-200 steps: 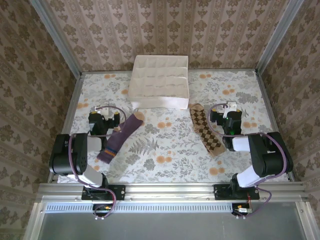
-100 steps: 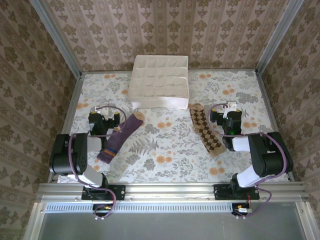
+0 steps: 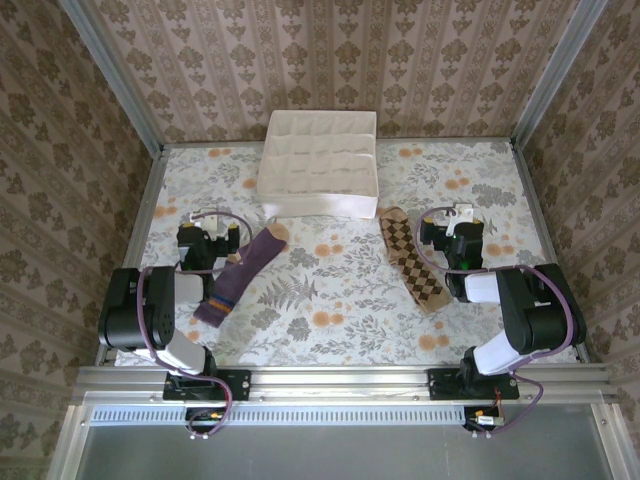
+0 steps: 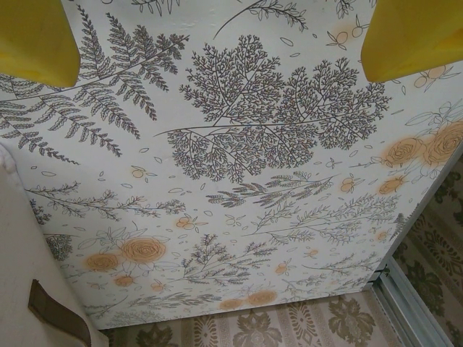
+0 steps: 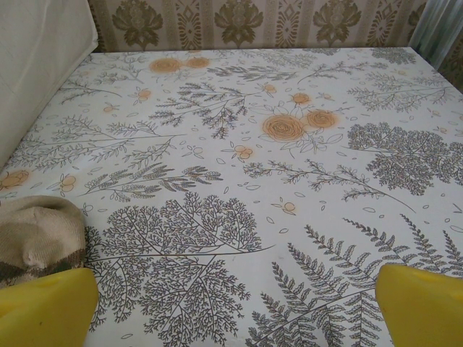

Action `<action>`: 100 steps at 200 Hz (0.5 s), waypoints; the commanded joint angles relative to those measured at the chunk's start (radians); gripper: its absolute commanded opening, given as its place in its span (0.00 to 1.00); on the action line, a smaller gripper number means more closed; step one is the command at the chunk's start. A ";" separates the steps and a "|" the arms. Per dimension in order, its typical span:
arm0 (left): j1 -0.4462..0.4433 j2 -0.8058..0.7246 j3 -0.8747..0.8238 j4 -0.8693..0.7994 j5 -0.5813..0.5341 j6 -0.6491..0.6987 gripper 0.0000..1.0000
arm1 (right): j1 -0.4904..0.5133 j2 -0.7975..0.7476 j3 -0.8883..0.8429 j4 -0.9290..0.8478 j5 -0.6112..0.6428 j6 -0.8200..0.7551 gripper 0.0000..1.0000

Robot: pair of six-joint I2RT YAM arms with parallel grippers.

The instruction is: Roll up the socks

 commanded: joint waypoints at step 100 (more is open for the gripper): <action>0.007 -0.034 0.038 -0.061 0.055 -0.007 1.00 | -0.002 -0.124 0.163 -0.369 0.025 0.021 1.00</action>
